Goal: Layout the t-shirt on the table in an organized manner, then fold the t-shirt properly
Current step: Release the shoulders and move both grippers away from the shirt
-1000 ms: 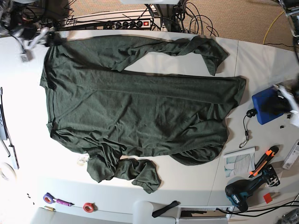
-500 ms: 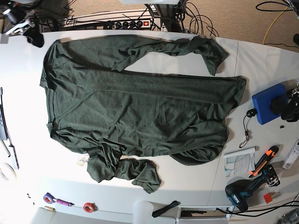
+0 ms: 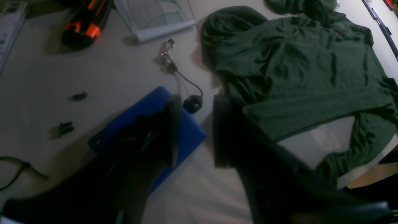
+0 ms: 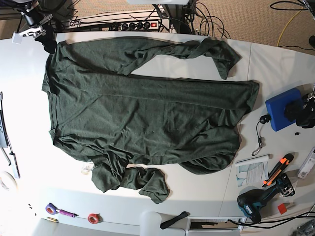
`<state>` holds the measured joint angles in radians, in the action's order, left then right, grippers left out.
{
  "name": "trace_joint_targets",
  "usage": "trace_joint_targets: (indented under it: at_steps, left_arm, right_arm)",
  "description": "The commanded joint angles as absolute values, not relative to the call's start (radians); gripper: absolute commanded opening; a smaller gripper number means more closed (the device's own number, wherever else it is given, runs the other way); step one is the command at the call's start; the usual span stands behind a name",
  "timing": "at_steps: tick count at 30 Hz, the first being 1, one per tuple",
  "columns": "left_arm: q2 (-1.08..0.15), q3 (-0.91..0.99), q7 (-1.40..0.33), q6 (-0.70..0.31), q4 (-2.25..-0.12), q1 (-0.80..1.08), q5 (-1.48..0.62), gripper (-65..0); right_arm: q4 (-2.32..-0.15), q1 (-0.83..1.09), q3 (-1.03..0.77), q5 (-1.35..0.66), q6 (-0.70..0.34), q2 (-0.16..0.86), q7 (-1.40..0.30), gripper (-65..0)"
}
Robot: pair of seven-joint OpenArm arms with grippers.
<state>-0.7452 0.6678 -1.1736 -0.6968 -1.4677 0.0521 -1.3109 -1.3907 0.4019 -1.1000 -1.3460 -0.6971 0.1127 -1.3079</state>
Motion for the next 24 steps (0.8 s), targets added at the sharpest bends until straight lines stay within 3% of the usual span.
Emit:
trace_joint_targets:
  at_steps: [1, 17, 24]
  left_arm:
    - [-0.776, 0.675, -1.152, -0.698, -1.48, 0.039, -1.34, -45.8]
    - [-0.776, 0.675, -1.152, -0.698, -1.48, 0.039, -1.34, -45.8]
    - [-0.776, 0.675, -1.152, -0.698, -1.48, 0.039, -1.34, -45.8]
  right_arm:
    - [-1.399, 0.41, -1.107, -1.349, -0.698, 0.115, -1.314, -34.9]
    - [-1.401, 0.41, -1.105, -1.331, -0.698, 0.048, -1.329, -35.0]
    - [-1.402, 0.41, -1.044, -1.2, -0.627, 0.05, -1.31, -35.0]
